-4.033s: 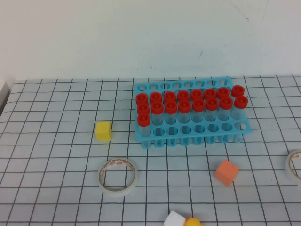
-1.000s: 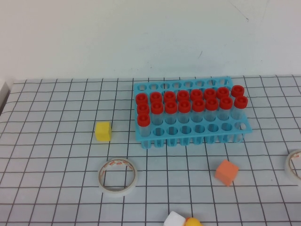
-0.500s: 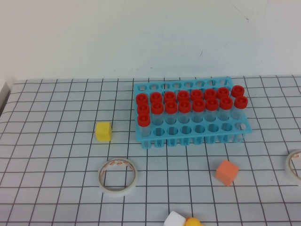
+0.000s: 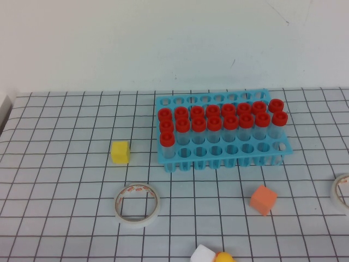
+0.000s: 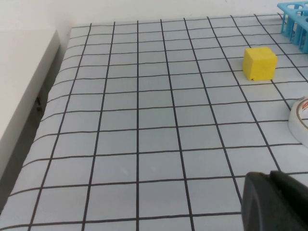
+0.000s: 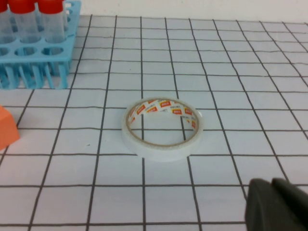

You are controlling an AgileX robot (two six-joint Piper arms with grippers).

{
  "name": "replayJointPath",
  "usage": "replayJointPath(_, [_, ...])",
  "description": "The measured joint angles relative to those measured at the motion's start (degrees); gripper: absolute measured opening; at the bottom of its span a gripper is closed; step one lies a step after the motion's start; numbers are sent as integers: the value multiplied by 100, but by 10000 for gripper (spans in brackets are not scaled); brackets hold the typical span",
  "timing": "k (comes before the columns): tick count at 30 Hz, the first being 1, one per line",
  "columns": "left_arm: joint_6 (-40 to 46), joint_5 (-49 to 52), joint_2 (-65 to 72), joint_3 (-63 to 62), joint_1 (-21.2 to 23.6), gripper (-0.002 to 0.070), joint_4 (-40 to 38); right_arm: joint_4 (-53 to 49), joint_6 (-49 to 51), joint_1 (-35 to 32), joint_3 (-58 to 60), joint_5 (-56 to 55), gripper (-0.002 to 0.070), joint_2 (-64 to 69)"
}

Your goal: Place the test tubes

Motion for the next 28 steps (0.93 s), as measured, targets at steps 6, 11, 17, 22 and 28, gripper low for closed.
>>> replayJointPath(6, [0, 0, 0, 0, 0, -1, 0, -41, 63, 207, 0, -27, -1, 0])
replayJointPath(11, [0, 0, 0, 0, 0, -1, 0, -94, 72, 335, 4, -49, -1, 0])
replayJointPath(17, [23, 0, 0, 0, 0, -1, 0, -104, 86, 335, 4, -49, -1, 0])
replayJointPath(22, [23, 0, 0, 0, 0, -1, 0, -115, 86, 335, 4, -49, -1, 0])
replayJointPath(28, [69, 0, 0, 0, 0, -1, 0, -126, 86, 335, 4, -49, -1, 0])
